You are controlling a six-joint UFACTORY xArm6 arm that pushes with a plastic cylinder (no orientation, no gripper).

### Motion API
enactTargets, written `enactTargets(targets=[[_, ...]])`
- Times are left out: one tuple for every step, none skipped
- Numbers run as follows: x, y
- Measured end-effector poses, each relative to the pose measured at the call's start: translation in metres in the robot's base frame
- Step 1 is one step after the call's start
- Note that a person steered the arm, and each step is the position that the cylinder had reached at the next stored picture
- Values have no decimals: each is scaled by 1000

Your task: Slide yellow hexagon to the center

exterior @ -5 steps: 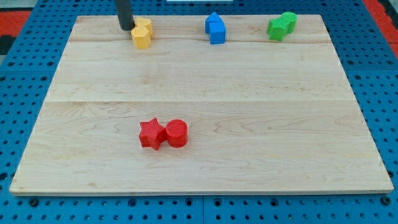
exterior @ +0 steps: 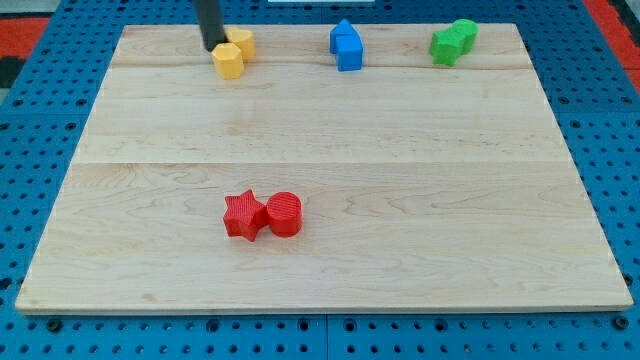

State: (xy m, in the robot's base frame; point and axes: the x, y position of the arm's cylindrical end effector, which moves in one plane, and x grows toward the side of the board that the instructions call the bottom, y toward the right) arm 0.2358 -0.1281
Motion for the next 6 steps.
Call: enactTargets(targets=[[38, 2], [74, 2], [83, 17], [79, 40], [88, 75], [124, 92]])
